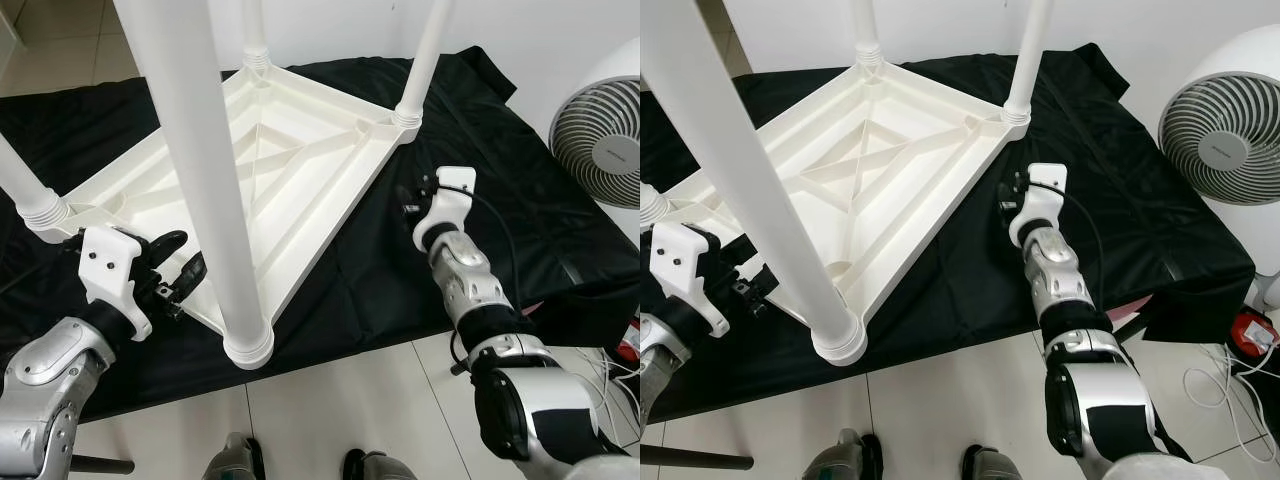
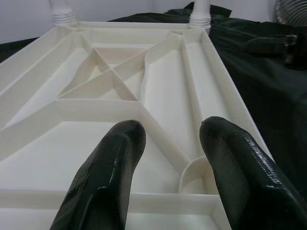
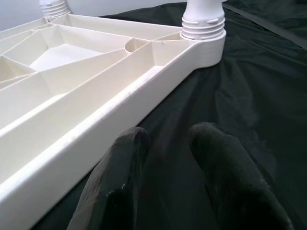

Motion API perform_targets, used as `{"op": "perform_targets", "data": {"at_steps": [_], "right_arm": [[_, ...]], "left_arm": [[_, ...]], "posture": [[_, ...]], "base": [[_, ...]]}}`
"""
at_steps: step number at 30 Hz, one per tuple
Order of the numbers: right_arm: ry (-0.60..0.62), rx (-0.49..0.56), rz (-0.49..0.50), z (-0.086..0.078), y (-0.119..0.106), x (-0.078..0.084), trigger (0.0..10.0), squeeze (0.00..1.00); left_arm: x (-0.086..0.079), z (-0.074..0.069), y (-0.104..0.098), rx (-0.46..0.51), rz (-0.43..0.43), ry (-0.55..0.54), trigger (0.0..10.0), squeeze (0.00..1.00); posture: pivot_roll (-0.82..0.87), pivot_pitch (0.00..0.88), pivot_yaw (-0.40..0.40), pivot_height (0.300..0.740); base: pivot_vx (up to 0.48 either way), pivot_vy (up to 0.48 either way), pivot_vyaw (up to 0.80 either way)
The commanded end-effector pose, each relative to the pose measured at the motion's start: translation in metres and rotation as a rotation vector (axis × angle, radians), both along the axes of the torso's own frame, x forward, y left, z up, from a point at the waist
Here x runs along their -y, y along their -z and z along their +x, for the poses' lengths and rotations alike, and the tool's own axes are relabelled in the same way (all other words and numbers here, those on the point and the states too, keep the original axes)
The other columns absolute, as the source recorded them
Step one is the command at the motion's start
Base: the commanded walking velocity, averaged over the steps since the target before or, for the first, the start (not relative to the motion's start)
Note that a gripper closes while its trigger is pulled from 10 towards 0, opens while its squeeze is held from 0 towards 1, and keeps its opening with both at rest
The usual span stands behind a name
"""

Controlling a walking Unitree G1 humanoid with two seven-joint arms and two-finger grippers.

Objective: Building children table

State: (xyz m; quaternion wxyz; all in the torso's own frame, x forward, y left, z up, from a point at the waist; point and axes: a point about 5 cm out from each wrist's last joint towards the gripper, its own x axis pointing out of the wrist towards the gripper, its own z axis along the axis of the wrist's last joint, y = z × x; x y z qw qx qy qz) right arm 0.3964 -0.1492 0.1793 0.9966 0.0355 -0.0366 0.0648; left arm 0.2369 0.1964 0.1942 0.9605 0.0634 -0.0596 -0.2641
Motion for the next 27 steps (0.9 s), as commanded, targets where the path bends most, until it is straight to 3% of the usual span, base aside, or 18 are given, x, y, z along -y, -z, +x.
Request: {"op": "perform_targets", "data": {"at_steps": [1,6,23,27], "right_arm": [[0.01,-0.028,0.014,0.001,0.005,-0.002,10.0,0.0],[0.009,-0.054,0.028,0.008,-0.002,-0.017,10.0,0.0],[-0.024,-0.078,0.005,0.013,-0.006,-0.038,10.0,0.0],[-0.072,-0.087,-0.016,0.014,-0.012,-0.053,10.0,0.0]], "left_arm": [[0.007,-0.004,-0.003,-0.004,0.013,0.075,10.0,0.0],[0.02,-0.007,-0.012,0.018,0.007,0.145,10.0,0.0],[0.028,-0.008,-0.017,0.028,0.002,0.17,10.0,0.0],[0.039,-0.014,-0.026,0.054,-0.012,0.198,10.0,0.0]], "posture": [[0.07,0.181,0.025,0.74],[0.08,0.199,0.025,0.74],[0.09,0.22,0.009,0.74],[0.1,0.218,-0.008,0.74]], "base": [[0.0,0.0,0.0],[0.0,0.0,0.0],[0.0,0.0,0.0],[0.0,0.0,0.0]]}}
